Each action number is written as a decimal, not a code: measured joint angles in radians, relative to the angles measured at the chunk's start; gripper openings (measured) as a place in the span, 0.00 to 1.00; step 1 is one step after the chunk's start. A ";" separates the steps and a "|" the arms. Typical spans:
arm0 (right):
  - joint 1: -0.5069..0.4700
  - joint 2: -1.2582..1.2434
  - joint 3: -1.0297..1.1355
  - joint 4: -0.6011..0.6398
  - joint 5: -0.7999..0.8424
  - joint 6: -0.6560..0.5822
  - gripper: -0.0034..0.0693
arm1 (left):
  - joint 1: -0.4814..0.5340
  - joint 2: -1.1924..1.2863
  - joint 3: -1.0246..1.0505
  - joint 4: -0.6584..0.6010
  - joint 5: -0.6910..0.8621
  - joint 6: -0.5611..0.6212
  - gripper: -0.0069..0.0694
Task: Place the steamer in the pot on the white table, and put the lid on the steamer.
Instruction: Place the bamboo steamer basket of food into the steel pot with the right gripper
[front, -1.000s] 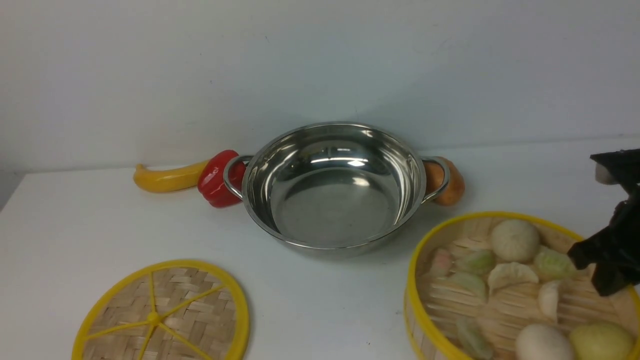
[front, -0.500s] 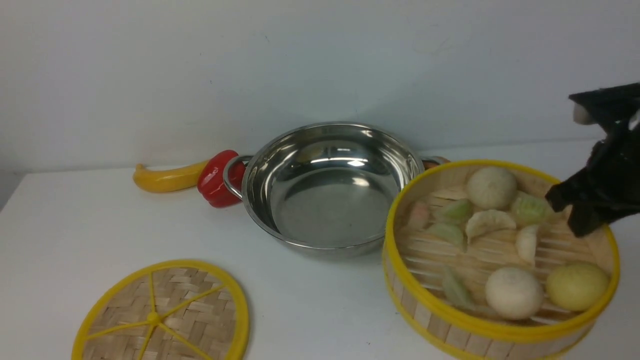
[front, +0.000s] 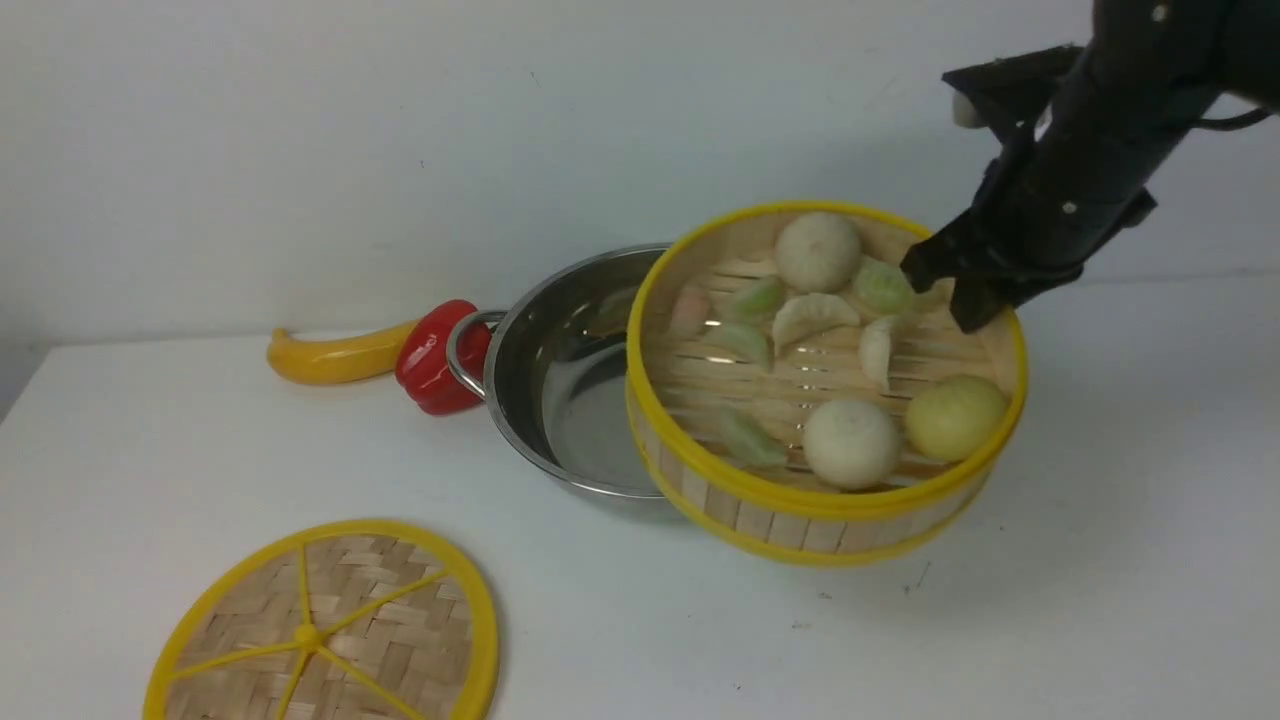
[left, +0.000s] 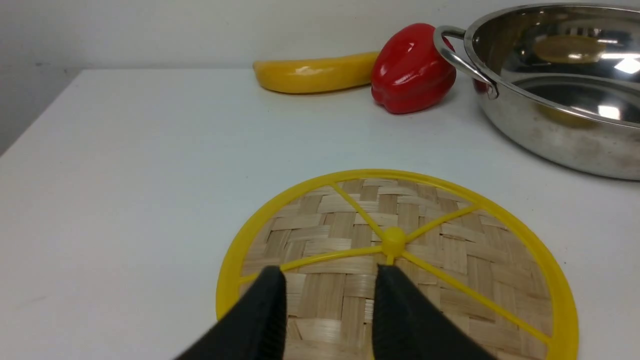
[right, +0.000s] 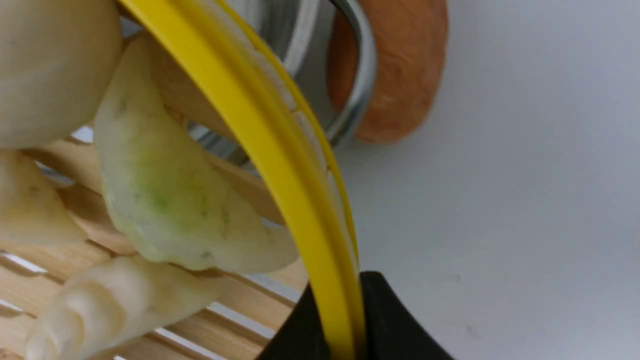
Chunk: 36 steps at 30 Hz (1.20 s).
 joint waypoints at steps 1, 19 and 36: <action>0.006 0.015 -0.015 0.003 0.000 0.000 0.12 | 0.000 0.000 0.000 0.000 0.000 0.000 0.41; 0.061 0.285 -0.427 0.074 0.009 0.000 0.12 | 0.000 0.000 0.000 0.000 0.000 0.000 0.41; 0.061 0.519 -0.645 0.073 0.014 -0.001 0.12 | 0.000 0.000 0.000 0.000 0.000 0.000 0.41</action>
